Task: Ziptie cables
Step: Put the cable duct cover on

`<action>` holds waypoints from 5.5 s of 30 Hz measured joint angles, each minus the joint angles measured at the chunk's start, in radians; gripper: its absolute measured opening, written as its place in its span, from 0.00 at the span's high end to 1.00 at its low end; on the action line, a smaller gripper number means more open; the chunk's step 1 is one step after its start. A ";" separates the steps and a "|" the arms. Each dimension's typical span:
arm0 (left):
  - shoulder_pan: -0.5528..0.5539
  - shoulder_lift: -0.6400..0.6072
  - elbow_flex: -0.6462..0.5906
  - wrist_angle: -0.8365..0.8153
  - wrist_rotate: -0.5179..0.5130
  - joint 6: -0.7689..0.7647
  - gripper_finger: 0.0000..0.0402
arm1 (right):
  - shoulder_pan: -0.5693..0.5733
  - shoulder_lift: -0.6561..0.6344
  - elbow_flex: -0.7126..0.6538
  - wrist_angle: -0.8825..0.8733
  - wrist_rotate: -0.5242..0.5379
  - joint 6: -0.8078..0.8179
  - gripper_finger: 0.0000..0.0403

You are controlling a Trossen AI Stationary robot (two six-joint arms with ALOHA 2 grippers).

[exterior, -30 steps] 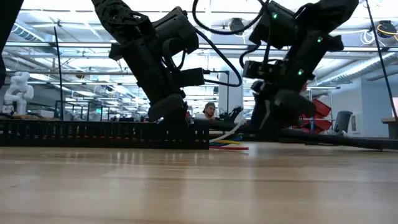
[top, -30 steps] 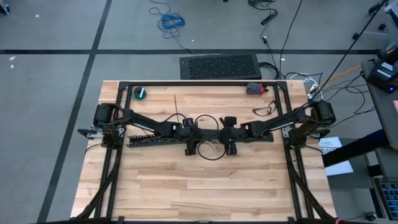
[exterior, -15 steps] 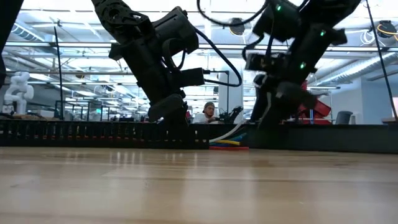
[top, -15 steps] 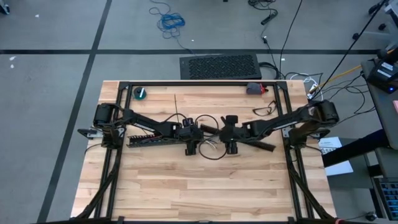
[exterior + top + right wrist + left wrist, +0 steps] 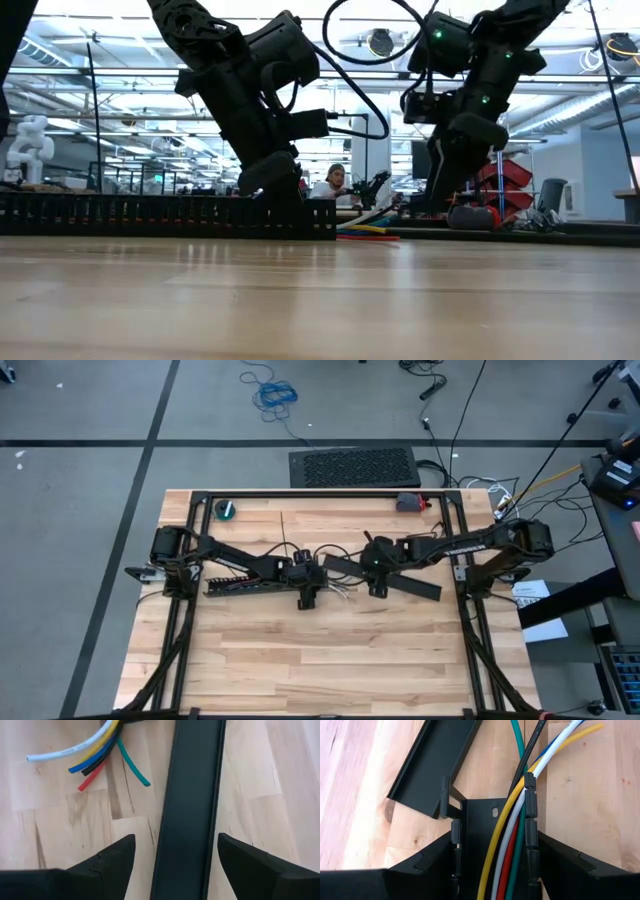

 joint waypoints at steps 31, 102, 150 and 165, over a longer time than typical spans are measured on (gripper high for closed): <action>0.000 0.002 0.052 0.011 -0.042 0.032 0.39 | -0.230 0.046 -0.143 0.087 -0.106 -0.117 0.99; 0.187 -0.074 0.087 0.047 0.209 0.274 0.96 | 0.275 0.016 -0.082 0.138 0.811 -0.332 1.00; -0.164 -0.076 0.087 0.315 -0.505 1.417 0.97 | -0.156 -0.120 -0.048 0.259 -0.454 -0.040 0.21; -0.163 -0.075 0.087 0.305 -0.525 1.205 0.95 | -0.156 -0.121 -0.048 0.252 -0.449 -0.022 0.45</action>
